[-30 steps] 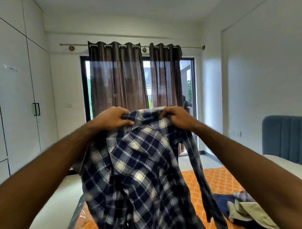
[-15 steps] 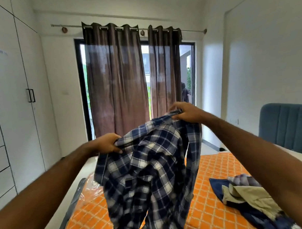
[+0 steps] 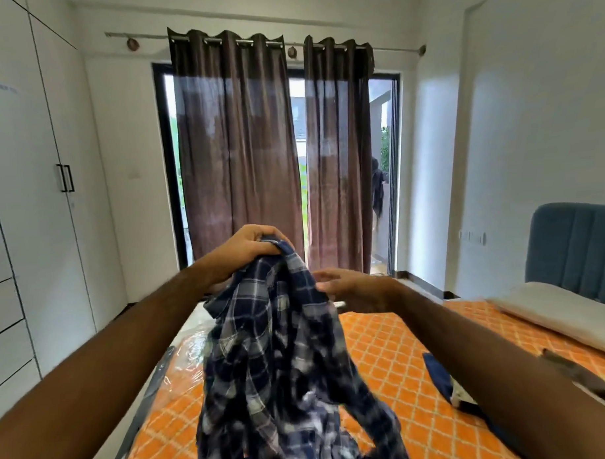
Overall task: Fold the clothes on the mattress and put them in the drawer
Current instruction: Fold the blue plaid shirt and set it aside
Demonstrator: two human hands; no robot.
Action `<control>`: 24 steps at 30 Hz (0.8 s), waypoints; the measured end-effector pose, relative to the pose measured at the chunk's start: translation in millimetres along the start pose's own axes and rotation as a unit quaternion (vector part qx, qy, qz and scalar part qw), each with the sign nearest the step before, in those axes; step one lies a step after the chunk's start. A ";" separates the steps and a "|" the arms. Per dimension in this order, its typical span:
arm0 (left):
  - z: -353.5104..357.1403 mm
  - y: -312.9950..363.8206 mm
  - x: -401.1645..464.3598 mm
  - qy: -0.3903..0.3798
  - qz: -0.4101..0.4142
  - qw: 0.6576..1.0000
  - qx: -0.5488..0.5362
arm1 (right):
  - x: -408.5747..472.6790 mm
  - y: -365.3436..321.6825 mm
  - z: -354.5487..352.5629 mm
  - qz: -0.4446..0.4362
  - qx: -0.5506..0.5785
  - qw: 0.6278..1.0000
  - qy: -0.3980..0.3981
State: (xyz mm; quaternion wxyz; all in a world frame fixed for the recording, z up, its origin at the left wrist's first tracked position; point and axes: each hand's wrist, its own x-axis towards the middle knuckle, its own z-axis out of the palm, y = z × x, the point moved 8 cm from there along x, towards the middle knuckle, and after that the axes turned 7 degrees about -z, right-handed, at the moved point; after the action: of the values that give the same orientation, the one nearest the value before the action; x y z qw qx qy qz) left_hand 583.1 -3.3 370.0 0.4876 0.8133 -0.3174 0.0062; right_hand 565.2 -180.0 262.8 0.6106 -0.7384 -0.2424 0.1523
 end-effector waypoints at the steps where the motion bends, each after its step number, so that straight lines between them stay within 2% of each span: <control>1: 2.1 1.0 3.2 0.013 0.005 1.000 0.018 | 6.7 -2.3 12.7 -0.014 0.008 1.000 -0.023; 2: 1.6 -0.2 6.4 0.032 0.009 0.999 0.033 | 12.1 -5.2 23.3 -0.022 0.015 0.999 -0.038; 4: -5.5 -6.7 10.8 0.080 0.006 0.996 0.048 | 20.8 -8.1 26.3 -0.029 0.027 0.999 -0.009; 7: -22.6 -16.9 8.5 0.139 -0.003 0.986 0.093 | 24.0 -8.2 -1.4 -0.060 -0.027 0.990 0.122; 8: -24.8 -20.0 6.5 0.131 -0.005 0.985 0.116 | 22.4 -7.9 -14.5 -0.072 -0.068 0.981 0.168; 10: -19.5 -29.1 2.4 0.064 -0.013 0.981 0.180 | 16.9 -10.6 -32.5 -0.089 -0.130 0.963 0.221; 12: -11.6 -43.4 -1.7 -0.001 -0.035 0.965 0.262 | 11.0 -21.7 -38.3 -0.102 -0.157 0.956 0.227; 14: -11.7 -61.3 -5.5 -0.013 -0.047 0.950 0.307 | 8.3 -37.1 -35.9 -0.101 -0.138 0.964 0.203; 16: -18.4 -78.3 -10.3 0.037 -0.053 0.959 0.276 | 8.5 -55.0 -28.1 -0.097 -0.101 0.976 0.165; 19: -14.2 -110.9 -22.4 0.108 -0.095 0.988 0.057 | 10.9 -88.4 -14.1 -0.108 -0.053 0.984 0.134; 20: -2.3 -122.0 -27.4 0.104 -0.116 0.988 0.003 | 10.9 -100.0 -11.5 -0.115 -0.040 0.983 0.134; 21: 13.9 -134.6 -31.3 0.085 -0.142 0.986 -0.005 | 10.2 -111.6 -9.9 -0.124 -0.030 0.983 0.135; 24: 70.5 -169.5 -43.8 -0.007 -0.177 0.984 0.034 | 4.5 -135.8 -8.2 -0.131 -0.003 0.983 0.125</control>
State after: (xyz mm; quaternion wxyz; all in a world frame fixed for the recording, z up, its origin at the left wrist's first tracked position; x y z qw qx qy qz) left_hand 615.6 17.6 185.3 0.4508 0.8728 -0.1716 -0.0751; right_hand 549.9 -165.7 397.4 0.6489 -0.7150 -0.2591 -0.0235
